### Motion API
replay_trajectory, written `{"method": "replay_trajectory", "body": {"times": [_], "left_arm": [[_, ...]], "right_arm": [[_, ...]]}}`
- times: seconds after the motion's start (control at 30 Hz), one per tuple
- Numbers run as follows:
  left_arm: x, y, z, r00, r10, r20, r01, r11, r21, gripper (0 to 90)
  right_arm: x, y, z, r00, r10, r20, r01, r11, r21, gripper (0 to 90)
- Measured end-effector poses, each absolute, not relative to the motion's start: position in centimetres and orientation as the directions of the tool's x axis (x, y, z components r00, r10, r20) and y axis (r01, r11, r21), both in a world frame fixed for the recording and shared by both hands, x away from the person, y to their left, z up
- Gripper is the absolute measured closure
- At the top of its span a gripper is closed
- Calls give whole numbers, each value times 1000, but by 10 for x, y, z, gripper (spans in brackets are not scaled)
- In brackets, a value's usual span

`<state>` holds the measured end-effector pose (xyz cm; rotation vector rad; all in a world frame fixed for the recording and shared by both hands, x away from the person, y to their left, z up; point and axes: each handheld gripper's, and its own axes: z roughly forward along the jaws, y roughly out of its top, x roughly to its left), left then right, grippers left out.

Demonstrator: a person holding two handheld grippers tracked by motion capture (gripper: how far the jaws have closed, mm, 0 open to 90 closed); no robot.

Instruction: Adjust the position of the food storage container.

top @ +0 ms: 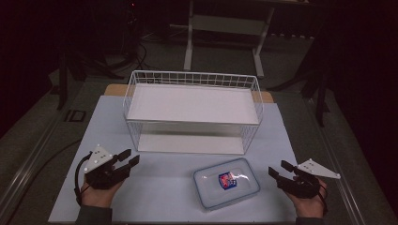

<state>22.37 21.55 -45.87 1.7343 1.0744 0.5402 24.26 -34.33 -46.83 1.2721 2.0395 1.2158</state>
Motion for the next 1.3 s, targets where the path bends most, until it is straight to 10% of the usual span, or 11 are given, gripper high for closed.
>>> {"method": "replay_trajectory", "body": {"times": [1.3], "left_arm": [[203, 105, -450, 795, 603, -64, 311, -315, 897, 793]], "right_arm": [[250, -338, -471, -490, 868, 87, 496, 195, 846, 388]]}}
